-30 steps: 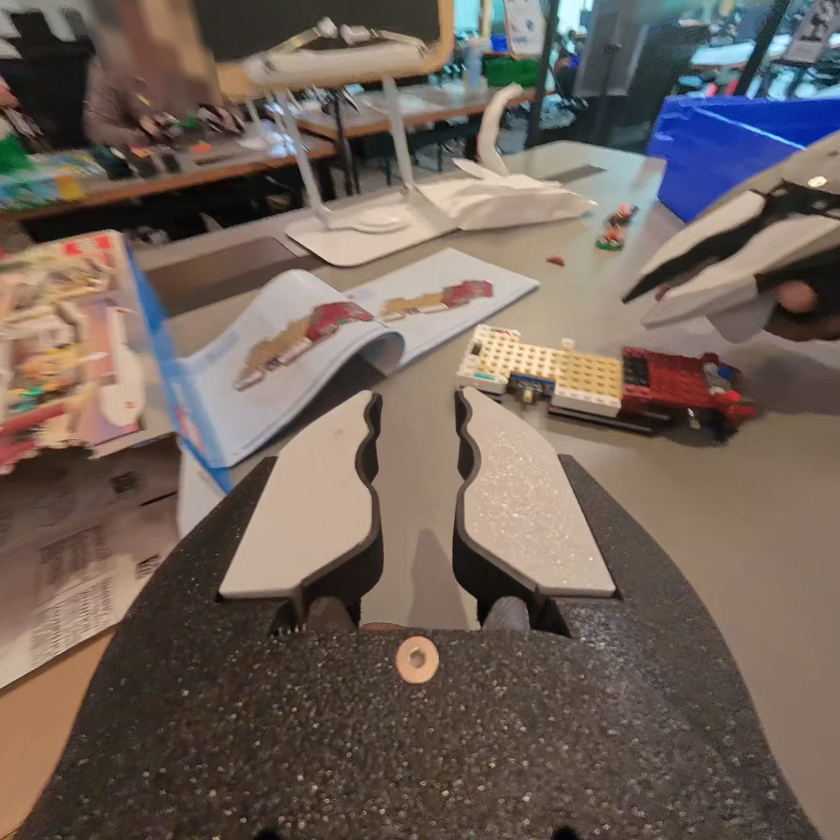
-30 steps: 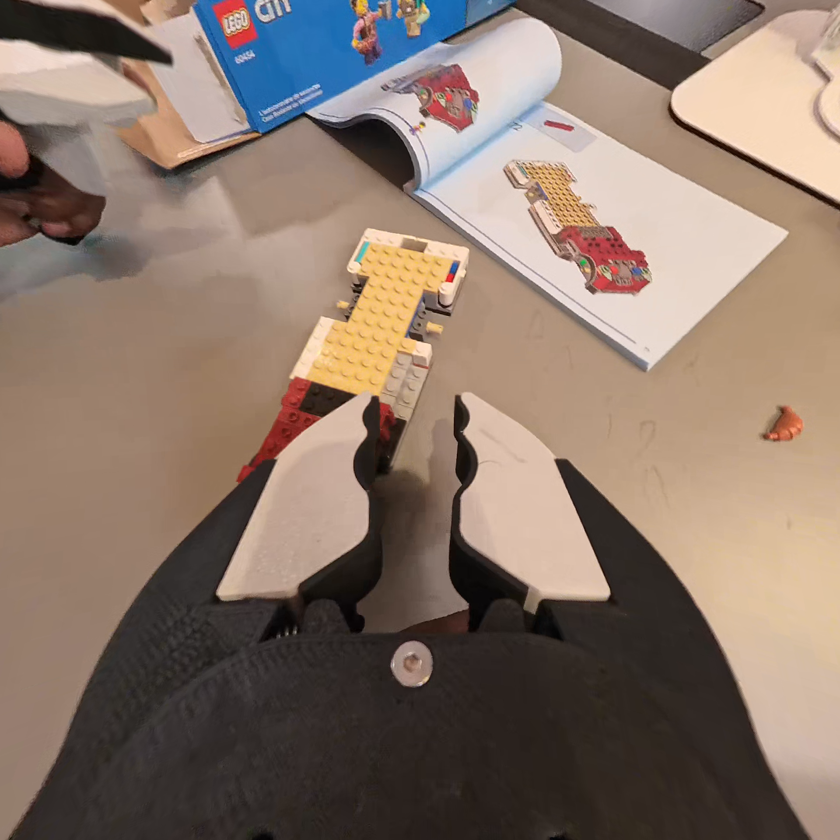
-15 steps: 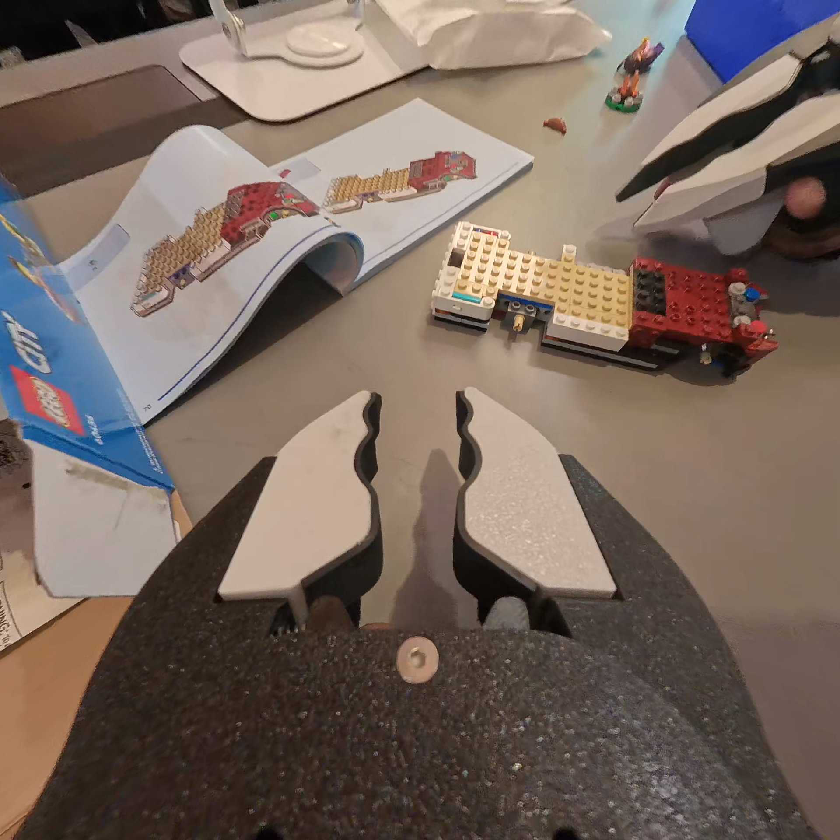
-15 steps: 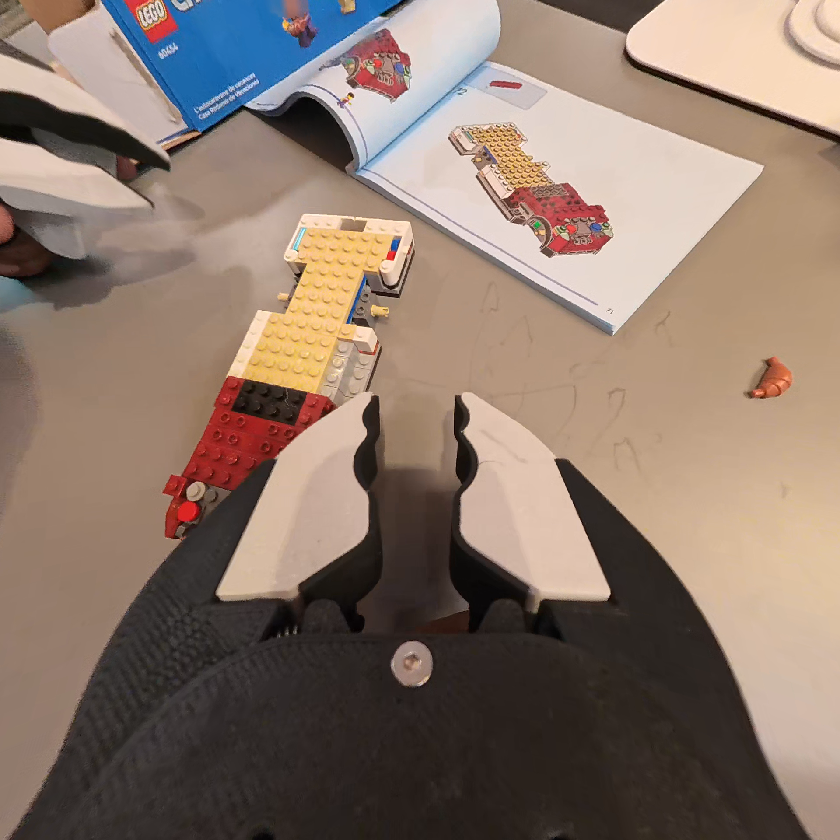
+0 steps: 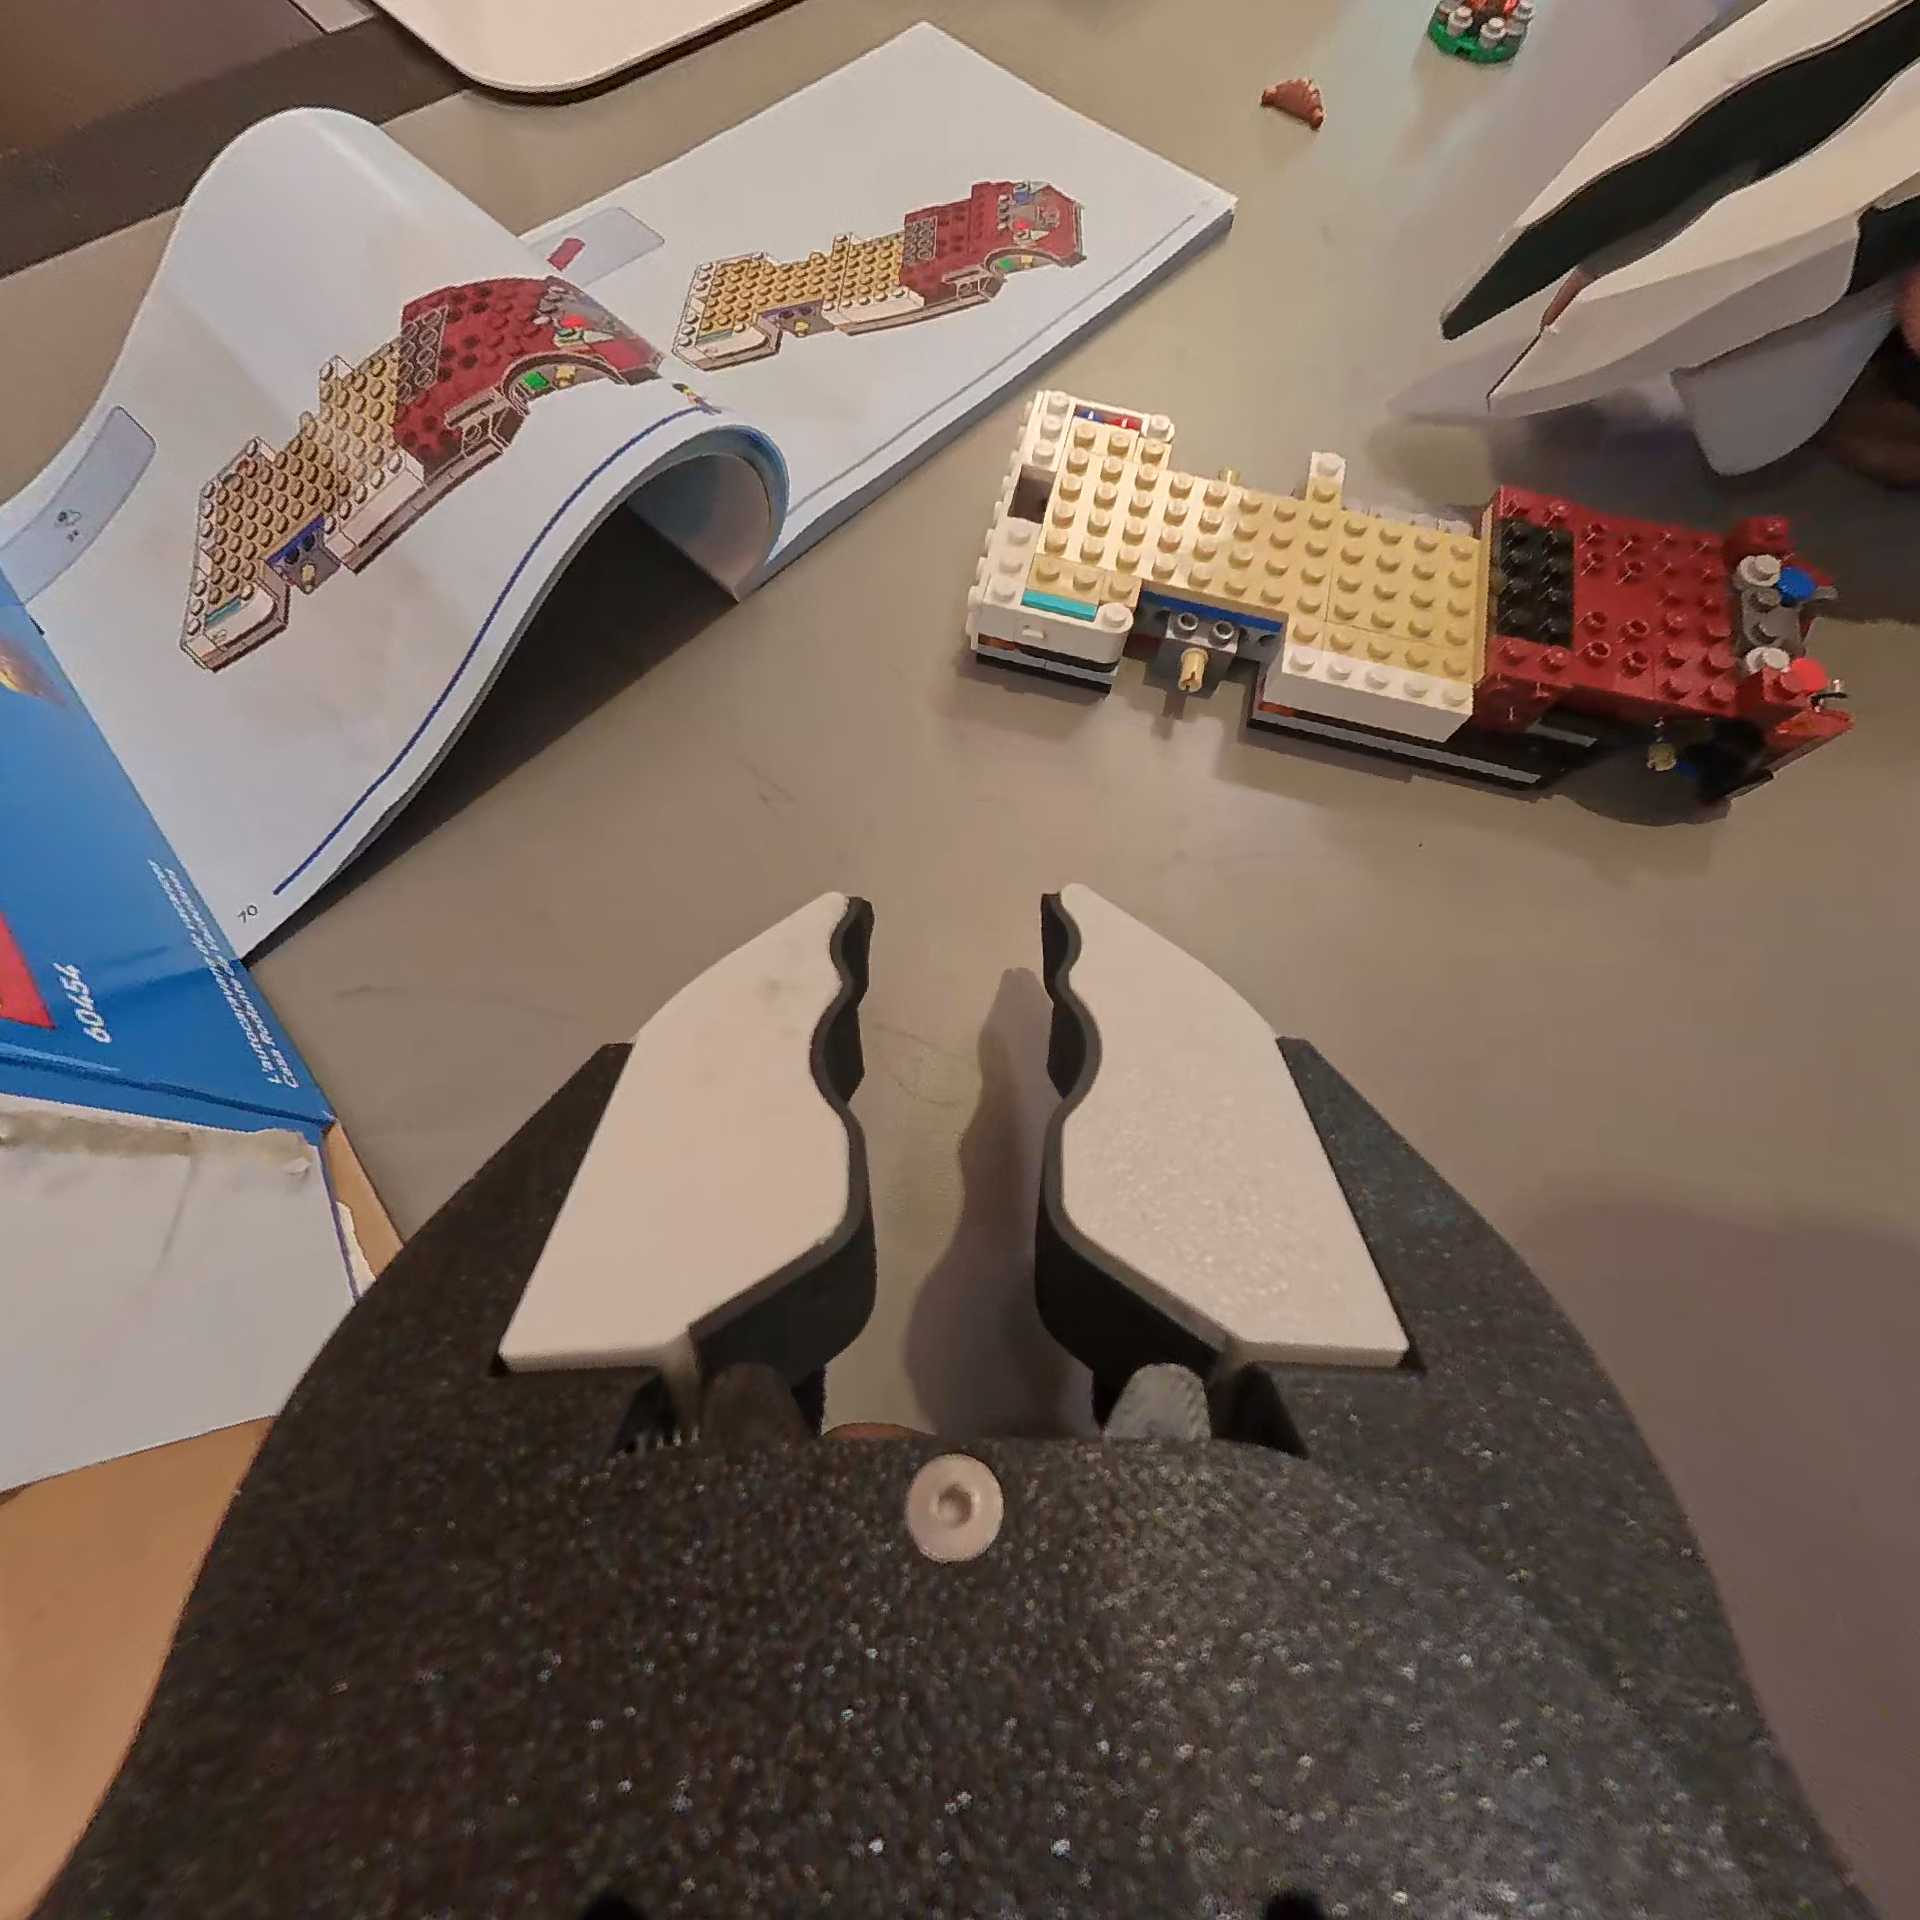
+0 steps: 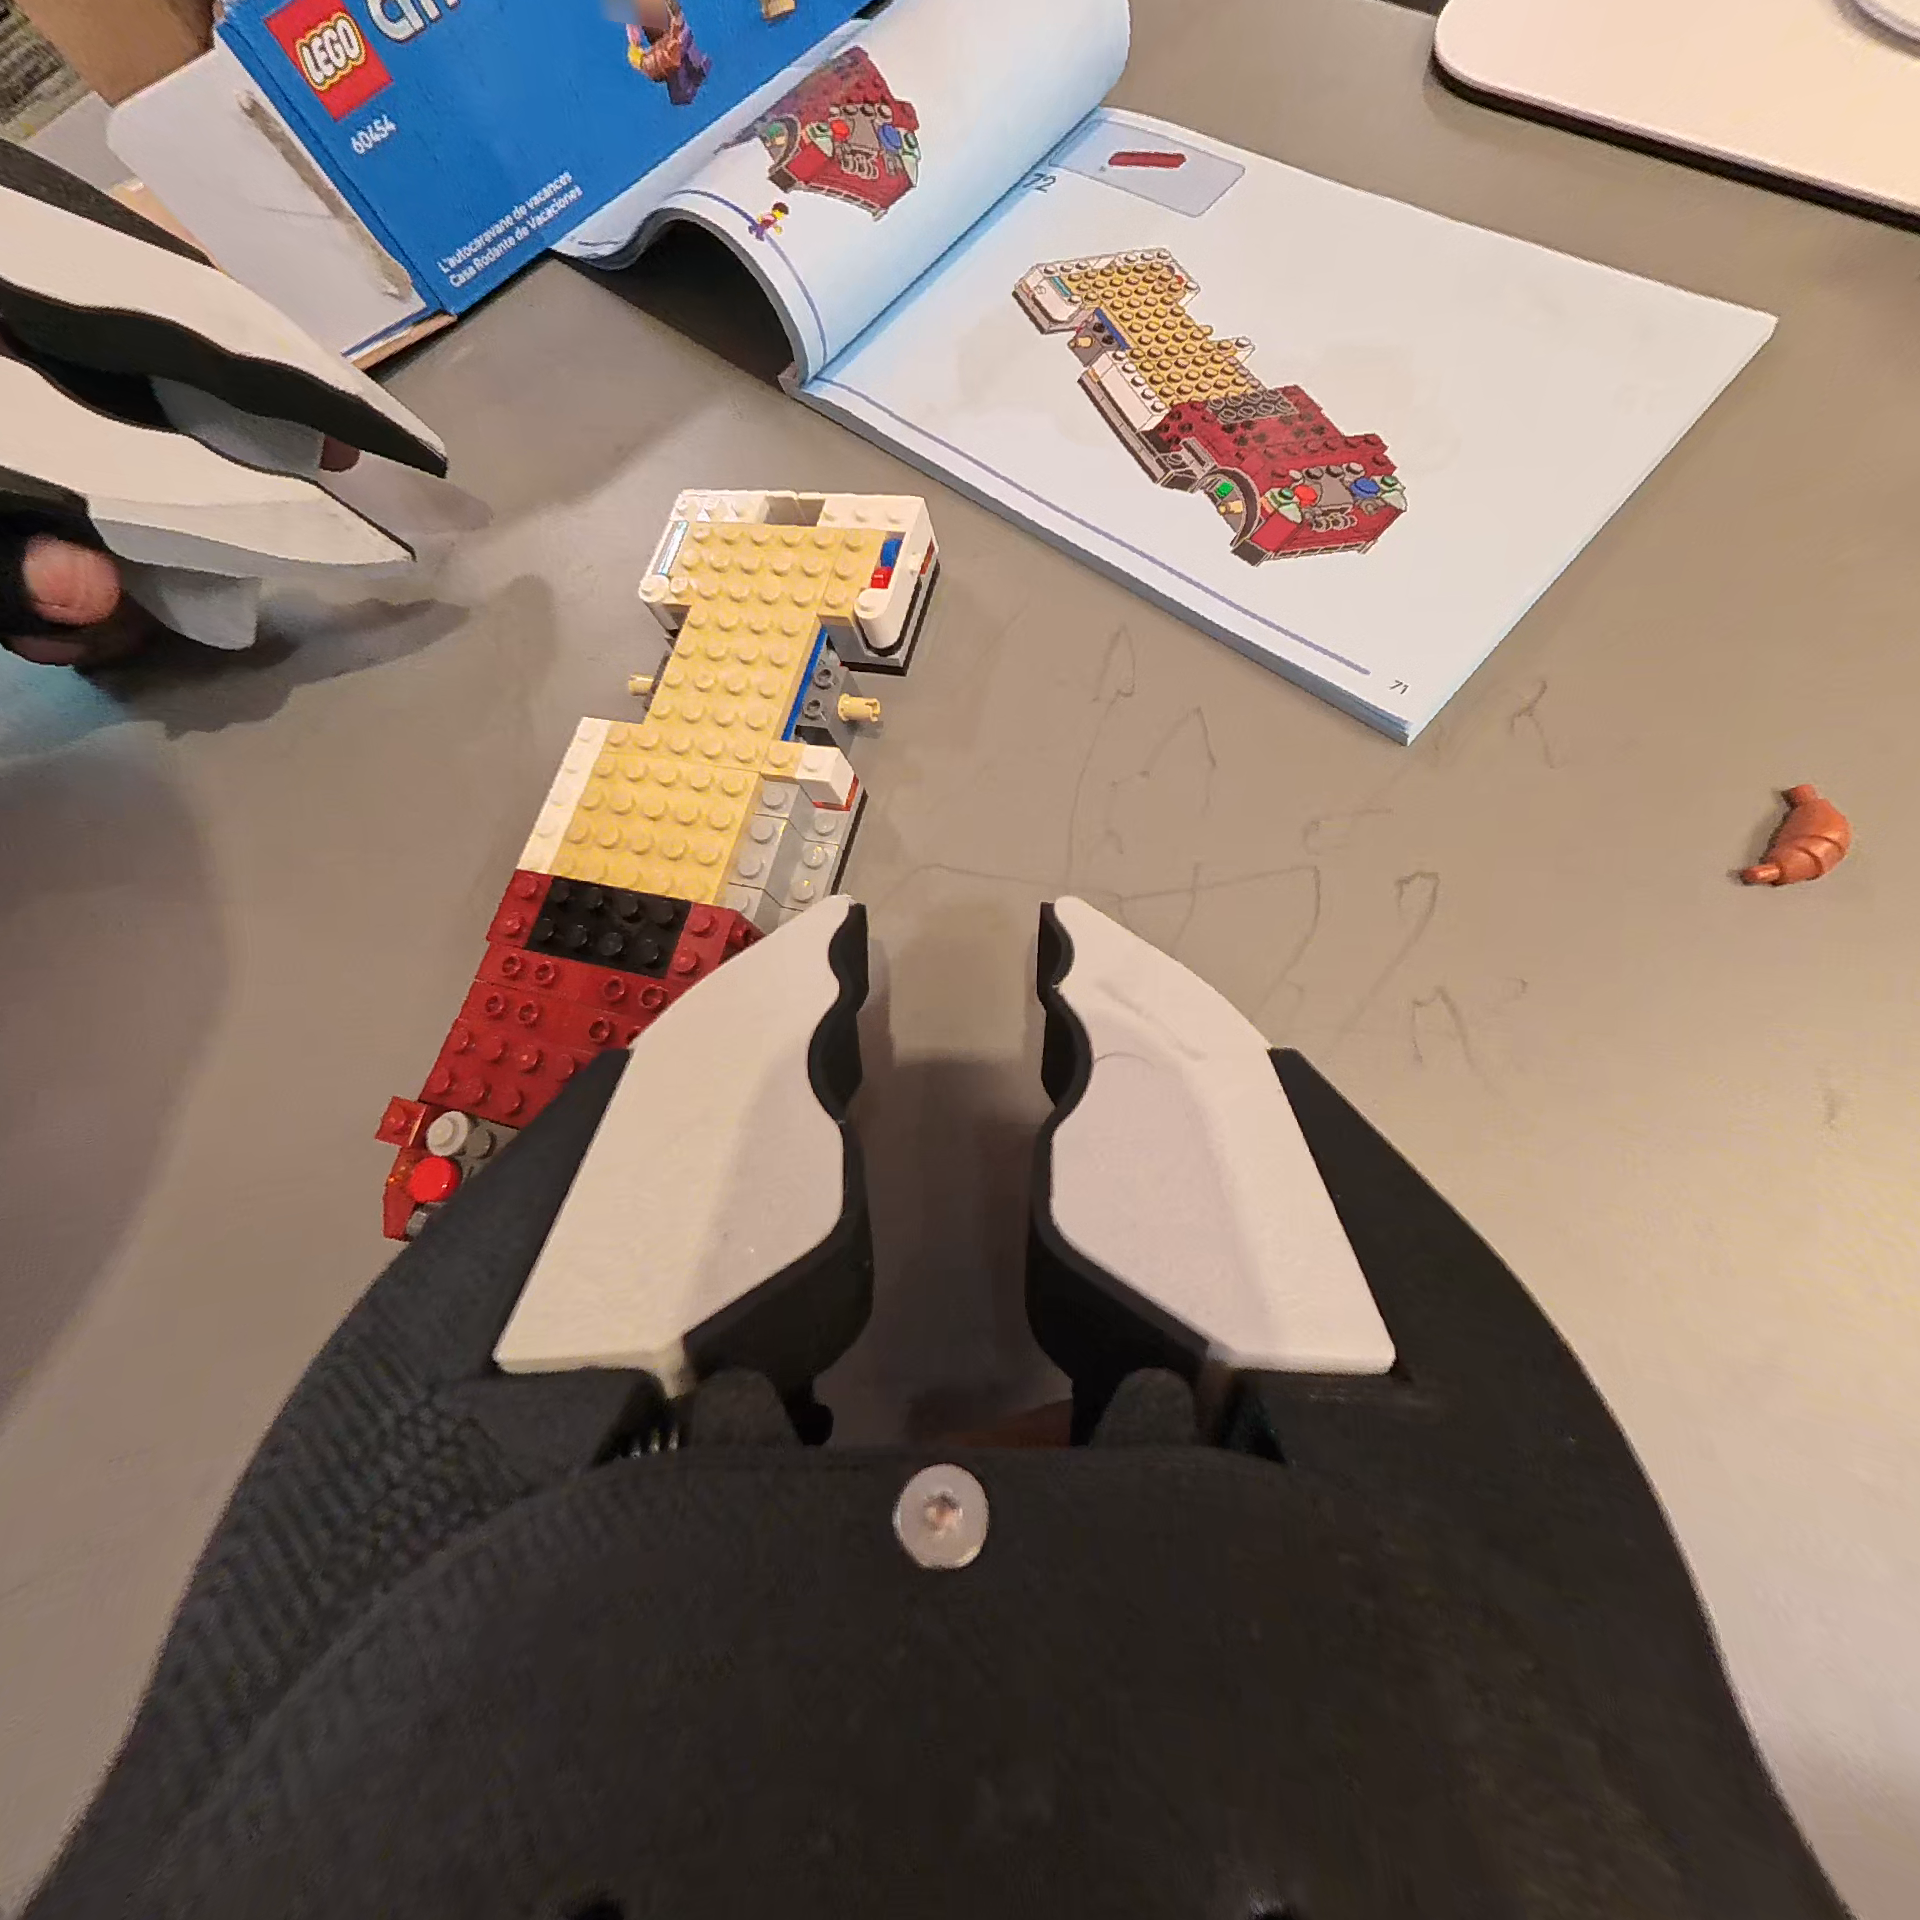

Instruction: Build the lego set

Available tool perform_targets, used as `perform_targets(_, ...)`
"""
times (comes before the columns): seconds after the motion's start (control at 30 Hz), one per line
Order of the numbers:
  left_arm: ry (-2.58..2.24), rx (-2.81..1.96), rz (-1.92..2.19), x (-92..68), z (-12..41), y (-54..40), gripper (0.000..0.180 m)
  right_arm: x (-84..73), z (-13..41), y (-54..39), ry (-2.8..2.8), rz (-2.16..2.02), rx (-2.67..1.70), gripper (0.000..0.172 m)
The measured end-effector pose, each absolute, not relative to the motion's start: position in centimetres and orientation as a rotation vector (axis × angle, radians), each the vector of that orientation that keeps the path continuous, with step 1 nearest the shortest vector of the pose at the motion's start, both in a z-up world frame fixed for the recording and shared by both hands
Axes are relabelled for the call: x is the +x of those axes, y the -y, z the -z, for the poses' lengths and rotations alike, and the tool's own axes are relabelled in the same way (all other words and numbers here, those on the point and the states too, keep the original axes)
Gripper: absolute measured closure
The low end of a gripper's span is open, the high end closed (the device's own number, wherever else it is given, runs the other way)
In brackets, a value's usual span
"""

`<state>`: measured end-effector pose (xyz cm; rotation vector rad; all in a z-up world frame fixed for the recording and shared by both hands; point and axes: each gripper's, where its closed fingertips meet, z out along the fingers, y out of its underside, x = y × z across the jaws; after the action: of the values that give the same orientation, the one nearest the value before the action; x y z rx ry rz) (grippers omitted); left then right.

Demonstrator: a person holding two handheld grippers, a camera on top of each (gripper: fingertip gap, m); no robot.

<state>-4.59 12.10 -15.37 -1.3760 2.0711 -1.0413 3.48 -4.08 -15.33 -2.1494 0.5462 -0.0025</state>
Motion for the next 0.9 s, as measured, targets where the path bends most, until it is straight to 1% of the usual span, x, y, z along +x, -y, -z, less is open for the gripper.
perform_targets(0.9,-2.093,-1.397,1.043,-4.57,15.65,-12.03,0.148,3.35,15.38,4.11,-0.532,0.061,-2.164,0.139)
